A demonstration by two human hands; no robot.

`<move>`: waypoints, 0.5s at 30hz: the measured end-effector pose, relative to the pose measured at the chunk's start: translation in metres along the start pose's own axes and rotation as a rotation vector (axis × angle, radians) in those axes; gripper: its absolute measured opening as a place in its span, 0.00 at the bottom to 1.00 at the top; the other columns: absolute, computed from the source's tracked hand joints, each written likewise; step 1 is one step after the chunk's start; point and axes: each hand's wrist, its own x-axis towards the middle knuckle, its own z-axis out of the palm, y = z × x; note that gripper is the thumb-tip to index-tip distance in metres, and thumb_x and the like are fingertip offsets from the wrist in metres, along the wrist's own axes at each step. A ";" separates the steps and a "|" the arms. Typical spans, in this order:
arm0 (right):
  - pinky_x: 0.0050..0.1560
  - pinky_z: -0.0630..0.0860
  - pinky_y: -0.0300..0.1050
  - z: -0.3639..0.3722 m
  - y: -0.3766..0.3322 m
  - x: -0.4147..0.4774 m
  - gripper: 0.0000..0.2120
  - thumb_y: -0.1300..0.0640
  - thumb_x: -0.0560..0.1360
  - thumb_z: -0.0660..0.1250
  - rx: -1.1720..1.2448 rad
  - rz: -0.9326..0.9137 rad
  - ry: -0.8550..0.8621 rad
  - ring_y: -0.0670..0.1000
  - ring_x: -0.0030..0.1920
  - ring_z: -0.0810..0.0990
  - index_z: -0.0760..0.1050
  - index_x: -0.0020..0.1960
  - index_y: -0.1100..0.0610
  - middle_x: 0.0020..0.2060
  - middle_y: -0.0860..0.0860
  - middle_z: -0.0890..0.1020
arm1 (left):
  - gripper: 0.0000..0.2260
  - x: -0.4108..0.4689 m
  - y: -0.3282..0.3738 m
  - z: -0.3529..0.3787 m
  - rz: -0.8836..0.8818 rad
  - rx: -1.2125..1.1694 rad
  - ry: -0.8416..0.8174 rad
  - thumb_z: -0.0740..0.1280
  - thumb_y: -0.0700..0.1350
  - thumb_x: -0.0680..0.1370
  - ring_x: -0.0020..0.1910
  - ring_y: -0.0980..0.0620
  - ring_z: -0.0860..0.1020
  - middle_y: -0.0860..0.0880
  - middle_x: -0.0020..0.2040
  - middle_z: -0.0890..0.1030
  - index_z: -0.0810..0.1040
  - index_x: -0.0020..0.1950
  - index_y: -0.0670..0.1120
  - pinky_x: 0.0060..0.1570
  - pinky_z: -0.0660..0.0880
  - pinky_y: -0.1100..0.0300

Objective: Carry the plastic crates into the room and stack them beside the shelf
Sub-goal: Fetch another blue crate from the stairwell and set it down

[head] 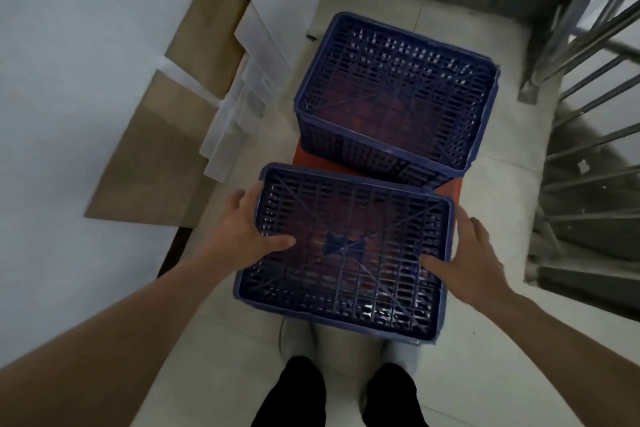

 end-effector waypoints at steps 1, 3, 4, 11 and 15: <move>0.66 0.72 0.70 0.009 0.009 0.011 0.47 0.42 0.70 0.77 0.013 0.016 -0.004 0.59 0.70 0.70 0.49 0.77 0.32 0.70 0.49 0.68 | 0.52 0.012 -0.008 0.010 -0.014 0.004 -0.001 0.79 0.60 0.67 0.78 0.46 0.58 0.48 0.79 0.53 0.51 0.81 0.56 0.73 0.63 0.49; 0.64 0.74 0.68 0.026 0.024 0.032 0.44 0.43 0.70 0.77 0.044 0.051 -0.016 0.58 0.69 0.70 0.53 0.76 0.33 0.67 0.49 0.70 | 0.53 0.034 -0.024 0.028 -0.039 0.022 0.010 0.79 0.63 0.65 0.78 0.46 0.58 0.48 0.78 0.54 0.52 0.81 0.57 0.73 0.64 0.48; 0.62 0.74 0.66 0.034 0.031 0.041 0.42 0.45 0.70 0.77 0.059 0.064 -0.019 0.57 0.69 0.69 0.56 0.76 0.36 0.66 0.50 0.71 | 0.52 0.044 -0.032 0.036 -0.046 0.037 0.017 0.79 0.64 0.65 0.79 0.46 0.56 0.47 0.78 0.55 0.52 0.81 0.58 0.73 0.64 0.47; 0.58 0.78 0.63 0.086 0.078 0.089 0.44 0.40 0.63 0.77 0.204 0.208 -0.003 0.61 0.64 0.75 0.61 0.74 0.44 0.64 0.54 0.75 | 0.55 0.094 -0.072 0.076 -0.179 0.081 0.009 0.78 0.62 0.67 0.80 0.44 0.52 0.46 0.82 0.45 0.45 0.83 0.55 0.74 0.61 0.46; 0.57 0.80 0.66 0.106 0.098 0.101 0.57 0.33 0.58 0.75 0.244 0.225 0.021 0.61 0.60 0.79 0.53 0.80 0.47 0.67 0.57 0.75 | 0.58 0.110 -0.083 0.091 -0.228 0.017 -0.022 0.79 0.60 0.67 0.79 0.43 0.57 0.44 0.82 0.48 0.42 0.83 0.53 0.73 0.63 0.45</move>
